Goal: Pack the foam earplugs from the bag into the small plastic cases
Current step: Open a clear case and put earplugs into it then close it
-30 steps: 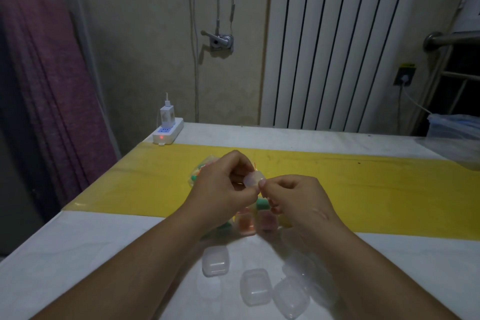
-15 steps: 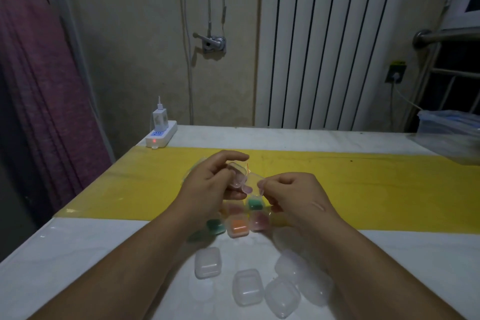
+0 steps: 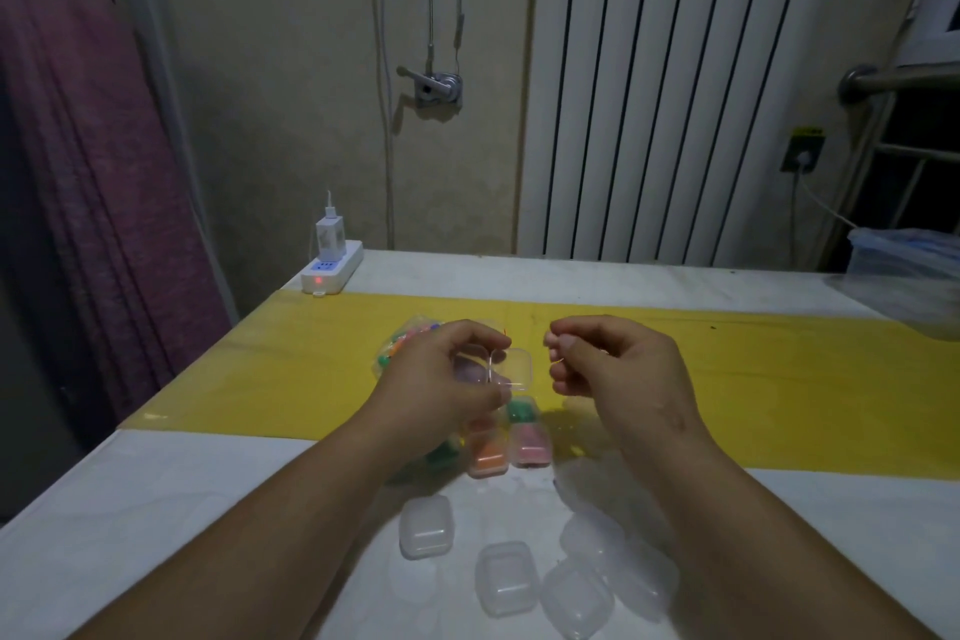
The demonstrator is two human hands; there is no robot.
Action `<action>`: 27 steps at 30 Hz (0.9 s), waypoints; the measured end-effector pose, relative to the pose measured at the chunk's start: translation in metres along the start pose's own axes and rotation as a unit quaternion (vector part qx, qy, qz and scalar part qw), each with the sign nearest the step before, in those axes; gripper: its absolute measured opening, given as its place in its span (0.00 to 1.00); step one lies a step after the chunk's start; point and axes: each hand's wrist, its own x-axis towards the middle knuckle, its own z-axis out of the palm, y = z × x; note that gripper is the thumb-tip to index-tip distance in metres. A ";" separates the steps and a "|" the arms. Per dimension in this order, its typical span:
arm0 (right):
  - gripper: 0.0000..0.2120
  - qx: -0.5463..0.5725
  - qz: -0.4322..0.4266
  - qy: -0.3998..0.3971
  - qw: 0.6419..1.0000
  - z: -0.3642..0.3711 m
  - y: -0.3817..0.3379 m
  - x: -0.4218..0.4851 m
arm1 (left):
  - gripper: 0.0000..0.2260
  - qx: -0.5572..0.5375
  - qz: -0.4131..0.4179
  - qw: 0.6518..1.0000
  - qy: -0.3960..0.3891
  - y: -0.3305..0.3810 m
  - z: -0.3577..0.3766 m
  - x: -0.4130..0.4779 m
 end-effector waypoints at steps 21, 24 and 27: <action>0.07 -0.236 -0.097 -0.029 0.966 0.014 0.013 -0.010 | 0.16 -0.038 -0.006 0.999 0.007 -0.003 0.002 0.001; 0.02 -0.272 -0.130 -0.013 0.953 0.016 0.016 -0.008 | 0.16 -0.051 -0.007 0.999 0.006 -0.003 0.002 0.001; 0.04 -0.290 -0.122 -0.002 0.949 0.015 0.016 -0.007 | 0.16 -0.041 0.001 0.999 0.012 -0.003 0.001 0.002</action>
